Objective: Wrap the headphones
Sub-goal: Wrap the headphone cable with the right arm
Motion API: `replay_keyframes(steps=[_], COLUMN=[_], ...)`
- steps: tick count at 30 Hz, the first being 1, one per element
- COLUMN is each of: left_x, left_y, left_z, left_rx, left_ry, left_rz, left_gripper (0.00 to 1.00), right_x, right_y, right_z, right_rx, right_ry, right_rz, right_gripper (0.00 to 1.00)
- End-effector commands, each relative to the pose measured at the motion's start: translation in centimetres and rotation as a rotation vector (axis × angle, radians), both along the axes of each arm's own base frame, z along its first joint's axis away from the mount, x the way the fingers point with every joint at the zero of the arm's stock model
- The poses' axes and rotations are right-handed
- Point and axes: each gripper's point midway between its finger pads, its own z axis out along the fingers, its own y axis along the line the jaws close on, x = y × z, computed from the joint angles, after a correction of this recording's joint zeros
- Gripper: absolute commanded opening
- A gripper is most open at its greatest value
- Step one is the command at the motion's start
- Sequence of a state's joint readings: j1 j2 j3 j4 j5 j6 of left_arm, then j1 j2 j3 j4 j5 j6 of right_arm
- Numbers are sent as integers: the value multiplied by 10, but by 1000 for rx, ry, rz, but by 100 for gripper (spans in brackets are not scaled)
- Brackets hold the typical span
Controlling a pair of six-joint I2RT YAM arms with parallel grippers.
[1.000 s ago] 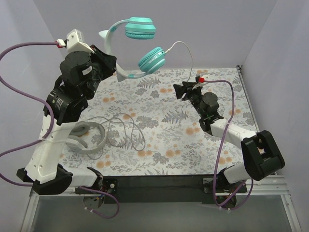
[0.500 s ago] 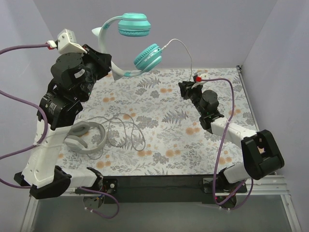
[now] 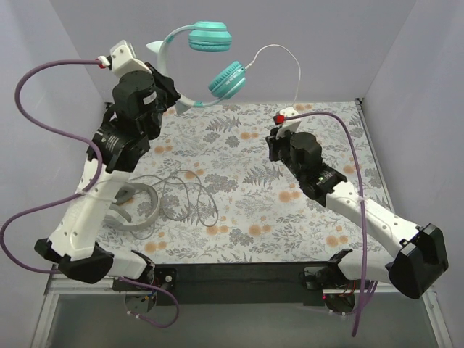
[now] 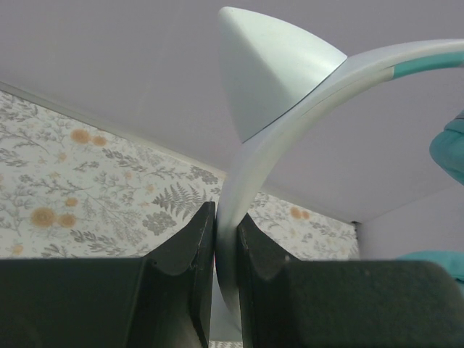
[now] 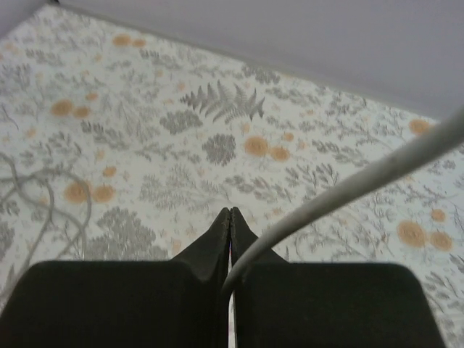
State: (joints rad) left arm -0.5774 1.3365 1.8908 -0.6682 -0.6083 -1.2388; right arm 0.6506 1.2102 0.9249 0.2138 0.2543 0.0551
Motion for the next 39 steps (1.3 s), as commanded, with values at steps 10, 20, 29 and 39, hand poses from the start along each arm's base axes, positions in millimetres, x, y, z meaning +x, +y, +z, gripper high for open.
replay_keyframes(steps=[10,20,29,39], left_x=[53,60,44,41], left_y=[10,-5,-23,-37], left_z=[-49,-126,-156,-172], left_rx=[216,302,293,286], left_ry=[26,76,54,75], left_rz=[128,4,-147,-227], left_gripper=[0,0,0,0], right_x=[-105,-180,-165,-177], right_y=[20,101,107,140], right_z=[-19,86,121,150], right_rx=[-638,-538,-577,-476], right_ry=[220,40,-37,-72], right_rz=[106,588,571,725], right_gripper=[1,1,1,1])
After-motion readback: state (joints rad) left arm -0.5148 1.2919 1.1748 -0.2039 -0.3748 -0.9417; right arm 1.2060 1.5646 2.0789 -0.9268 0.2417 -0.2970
